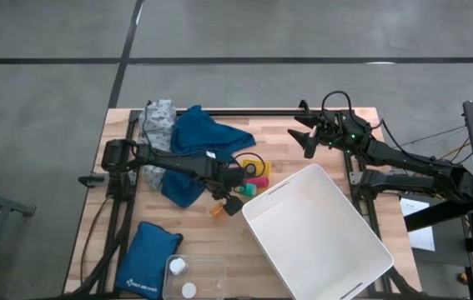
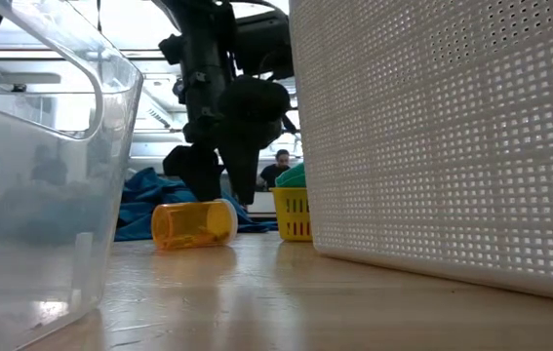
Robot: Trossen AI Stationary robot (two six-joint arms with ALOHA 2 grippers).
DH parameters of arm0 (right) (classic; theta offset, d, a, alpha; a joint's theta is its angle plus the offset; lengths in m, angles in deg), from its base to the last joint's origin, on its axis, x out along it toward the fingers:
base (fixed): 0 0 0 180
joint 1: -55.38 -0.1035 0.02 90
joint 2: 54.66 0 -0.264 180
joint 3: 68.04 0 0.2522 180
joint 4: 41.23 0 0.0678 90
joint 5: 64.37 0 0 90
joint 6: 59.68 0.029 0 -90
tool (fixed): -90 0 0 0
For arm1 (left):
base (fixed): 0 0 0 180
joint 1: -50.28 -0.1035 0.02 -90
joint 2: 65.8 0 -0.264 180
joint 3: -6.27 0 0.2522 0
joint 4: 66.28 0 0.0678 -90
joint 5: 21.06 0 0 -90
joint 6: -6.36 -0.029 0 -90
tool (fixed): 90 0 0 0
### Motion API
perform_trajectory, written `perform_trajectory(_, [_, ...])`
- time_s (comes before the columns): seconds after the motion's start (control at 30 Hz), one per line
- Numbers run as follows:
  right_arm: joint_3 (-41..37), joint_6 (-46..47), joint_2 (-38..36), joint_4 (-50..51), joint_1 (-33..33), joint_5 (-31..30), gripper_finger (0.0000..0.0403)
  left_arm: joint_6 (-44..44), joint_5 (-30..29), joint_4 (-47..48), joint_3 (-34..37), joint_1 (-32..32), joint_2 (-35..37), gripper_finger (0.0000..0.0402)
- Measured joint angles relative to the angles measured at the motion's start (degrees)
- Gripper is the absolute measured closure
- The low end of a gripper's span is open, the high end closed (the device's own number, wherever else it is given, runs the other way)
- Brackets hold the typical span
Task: Pick & place medical supplies in basket/bin
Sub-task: Put the orange pill bottle into the transparent bin
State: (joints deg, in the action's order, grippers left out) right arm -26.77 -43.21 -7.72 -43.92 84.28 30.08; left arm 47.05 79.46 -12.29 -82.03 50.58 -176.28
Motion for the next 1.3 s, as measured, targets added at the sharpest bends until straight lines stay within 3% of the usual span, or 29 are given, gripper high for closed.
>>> perform_trajectory(0.3, [0.0, 0.0, 0.0, 0.0, 0.0, 0.0, 0.0078, 0.1, 0.0, 0.8, 0.1, 0.7, 0.0, 0.0092])
perform_trajectory(0.6, [0.0, 0.0, 0.0, 0.0, 0.0, 0.0, 0.0078, 1.6, 1.7, -4.1, 4.9, 0.7, 0.0, 0.0092])
perform_trajectory(1.3, [0.0, 0.0, 0.0, 0.0, 0.0, 0.0, 0.0078, 0.0, 1.7, -7.3, 4.8, -0.4, 0.0, 0.0092])
